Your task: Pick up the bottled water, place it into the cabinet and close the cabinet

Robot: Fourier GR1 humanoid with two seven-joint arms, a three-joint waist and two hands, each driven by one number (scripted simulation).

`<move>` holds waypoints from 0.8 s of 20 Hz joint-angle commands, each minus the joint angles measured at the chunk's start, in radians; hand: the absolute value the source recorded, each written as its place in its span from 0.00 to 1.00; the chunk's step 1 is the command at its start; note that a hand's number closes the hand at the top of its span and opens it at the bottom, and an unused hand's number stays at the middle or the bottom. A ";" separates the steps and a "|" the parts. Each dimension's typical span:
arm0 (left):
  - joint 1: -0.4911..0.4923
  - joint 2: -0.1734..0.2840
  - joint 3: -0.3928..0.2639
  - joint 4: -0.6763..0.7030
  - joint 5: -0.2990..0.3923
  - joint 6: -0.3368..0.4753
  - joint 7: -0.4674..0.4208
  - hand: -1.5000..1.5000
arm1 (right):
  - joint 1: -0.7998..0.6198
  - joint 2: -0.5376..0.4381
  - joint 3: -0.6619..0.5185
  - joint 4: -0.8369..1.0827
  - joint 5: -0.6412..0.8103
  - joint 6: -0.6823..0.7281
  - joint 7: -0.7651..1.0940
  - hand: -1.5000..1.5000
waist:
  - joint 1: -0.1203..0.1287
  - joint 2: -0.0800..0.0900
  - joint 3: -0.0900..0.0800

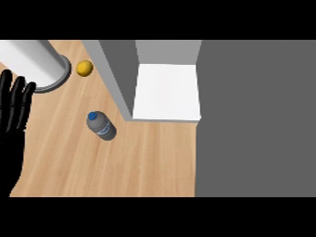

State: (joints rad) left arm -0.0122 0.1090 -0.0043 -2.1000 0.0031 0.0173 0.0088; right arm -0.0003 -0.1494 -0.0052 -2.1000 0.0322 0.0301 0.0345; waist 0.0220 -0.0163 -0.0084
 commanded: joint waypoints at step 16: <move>-0.130 0.003 0.117 0.117 0.168 0.022 0.212 0.00 | 0.457 0.011 0.116 -0.368 -0.305 0.233 0.054 0.00 | -0.032 0.014 0.009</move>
State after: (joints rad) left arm -0.1367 0.0875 0.0869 -1.9734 0.1583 0.0352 0.1684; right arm 0.3349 -0.1259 0.1278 -2.3935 -0.2100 0.2096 0.1094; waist -0.0100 -0.0032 0.0000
